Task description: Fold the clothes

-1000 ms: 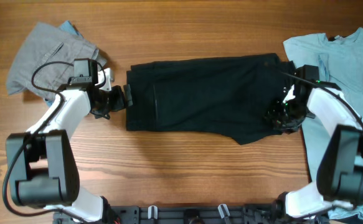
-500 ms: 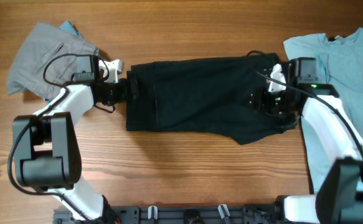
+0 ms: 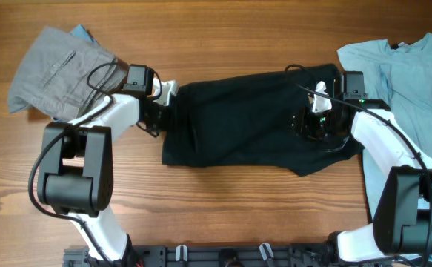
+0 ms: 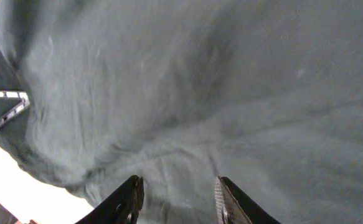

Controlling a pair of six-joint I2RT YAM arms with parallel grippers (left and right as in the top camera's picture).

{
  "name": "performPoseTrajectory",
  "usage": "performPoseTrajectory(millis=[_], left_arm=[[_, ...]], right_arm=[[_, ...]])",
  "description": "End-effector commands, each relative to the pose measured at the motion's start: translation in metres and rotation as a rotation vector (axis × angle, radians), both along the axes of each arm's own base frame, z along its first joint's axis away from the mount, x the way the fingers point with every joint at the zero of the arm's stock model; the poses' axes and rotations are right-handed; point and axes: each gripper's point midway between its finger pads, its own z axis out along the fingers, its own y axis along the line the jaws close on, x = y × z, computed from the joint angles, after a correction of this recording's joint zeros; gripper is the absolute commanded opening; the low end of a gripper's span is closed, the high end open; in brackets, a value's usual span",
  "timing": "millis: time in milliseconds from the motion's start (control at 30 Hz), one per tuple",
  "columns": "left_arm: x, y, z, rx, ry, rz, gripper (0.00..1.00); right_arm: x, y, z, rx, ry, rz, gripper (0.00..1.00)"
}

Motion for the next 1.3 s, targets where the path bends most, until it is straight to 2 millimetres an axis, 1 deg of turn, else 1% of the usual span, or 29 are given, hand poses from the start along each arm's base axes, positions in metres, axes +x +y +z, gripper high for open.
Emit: performPoseTrajectory(millis=[0, 33, 67, 100, 133, 167, 200, 233, 300, 367, 533, 567, 633, 667, 733, 767, 800, 833, 867, 900, 933, 967, 1000, 1067, 1100, 1133, 1167, 1233, 1267], left_arm=[[-0.020, 0.068, -0.007, 0.266, 0.167, 0.114, 0.04], [-0.015, 0.079, 0.013, 0.294, 0.168, 0.135, 0.04], [-0.008, 0.090, 0.042, 0.322, 0.152, 0.151, 0.04], [-0.001, 0.097, 0.070, 0.337, 0.128, 0.165, 0.04], [0.005, 0.099, 0.095, 0.342, 0.098, 0.173, 0.04], [0.011, 0.099, 0.119, 0.338, 0.063, 0.179, 0.04], [0.016, 0.096, 0.140, 0.335, 0.029, 0.176, 0.04], [0.021, 0.090, 0.159, 0.331, -0.010, 0.166, 0.04], [0.026, 0.072, 0.182, 0.322, -0.074, 0.132, 0.04], [0.027, 0.049, 0.188, 0.314, -0.112, 0.080, 0.04], [0.019, -0.025, 0.177, 0.285, -0.122, -0.022, 0.04], [0.017, -0.048, 0.171, 0.275, -0.122, -0.043, 0.04], [0.011, -0.071, 0.161, 0.270, -0.104, -0.055, 0.04], [0.007, -0.088, 0.152, 0.265, -0.085, -0.055, 0.04], [0.002, -0.110, 0.139, 0.263, -0.073, -0.082, 0.04], [-0.001, -0.128, 0.127, 0.261, -0.065, -0.095, 0.12], [-0.003, -0.138, 0.118, 0.261, -0.059, -0.103, 0.19], [-0.006, -0.149, 0.105, 0.267, -0.046, -0.120, 0.24], [-0.010, -0.157, 0.094, 0.274, -0.027, -0.124, 0.50], [-0.015, -0.163, 0.084, 0.279, 0.000, -0.127, 0.87], [-0.024, -0.171, 0.076, 0.275, 0.027, -0.148, 1.00], [-0.031, -0.178, 0.074, 0.253, 0.050, -0.169, 1.00], [-0.035, -0.183, 0.076, 0.228, 0.064, -0.181, 1.00], [-0.035, -0.183, 0.088, 0.209, 0.060, -0.180, 1.00], [-0.032, -0.178, 0.100, 0.204, 0.050, -0.174, 1.00], [-0.028, -0.172, 0.115, 0.202, 0.027, -0.179, 1.00], [-0.021, -0.160, 0.134, 0.216, -0.011, -0.165, 1.00], [-0.009, -0.140, 0.158, 0.243, -0.071, -0.138, 1.00], [-0.002, -0.128, 0.170, 0.258, -0.107, -0.110, 1.00]], right_arm=[[0.004, 0.004, 0.016, 0.023, -0.045, 0.005, 0.42], [0.006, 0.005, 0.023, 0.028, -0.068, 0.007, 0.42], [0.009, 0.005, 0.034, 0.027, -0.104, 0.007, 0.43], [0.013, 0.005, 0.046, 0.027, -0.141, 0.008, 0.43], [0.014, 0.005, 0.055, 0.026, -0.169, 0.007, 0.43], [0.015, 0.005, 0.063, 0.026, -0.196, 0.006, 0.43], [0.015, 0.005, 0.068, 0.025, -0.213, 0.006, 0.46], [0.015, 0.005, 0.074, 0.024, -0.231, 0.006, 0.47], [0.015, 0.004, 0.080, 0.023, -0.252, 0.006, 0.47], [0.016, 0.001, 0.083, 0.022, -0.260, -0.005, 0.47], [0.020, -0.020, 0.084, 0.016, -0.257, -0.073, 0.47], [0.020, -0.024, 0.083, 0.015, -0.255, -0.084, 0.47], [0.019, -0.027, 0.083, 0.013, -0.250, -0.091, 0.47], [0.019, -0.028, 0.082, 0.012, -0.247, -0.093, 0.47], [0.018, -0.029, 0.081, 0.008, -0.242, -0.092, 0.48], [0.018, -0.029, 0.081, 0.008, -0.242, -0.092, 0.48], [0.018, -0.029, 0.081, 0.008, -0.242, -0.093, 0.48], [0.018, -0.029, 0.081, 0.008, -0.241, -0.092, 0.48], [0.017, -0.029, 0.081, 0.009, -0.241, -0.093, 0.48], [0.017, -0.029, 0.081, 0.009, -0.238, -0.093, 0.48], [0.016, -0.028, 0.081, 0.009, -0.235, -0.093, 0.51], [0.016, -0.028, 0.080, 0.009, -0.232, -0.092, 0.56], [0.015, -0.028, 0.080, 0.009, -0.229, -0.091, 0.67], [0.014, -0.028, 0.079, 0.010, -0.222, -0.091, 0.76], [0.012, -0.028, 0.079, 0.012, -0.217, -0.090, 0.78], [0.012, -0.026, 0.080, 0.020, -0.221, -0.078, 0.79], [0.010, -0.018, 0.084, 0.050, -0.249, -0.021, 0.78], [0.005, -0.004, 0.091, 0.104, -0.294, 0.079, 0.73], [0.003, 0.001, 0.091, 0.104, -0.297, 0.106, 0.70]])
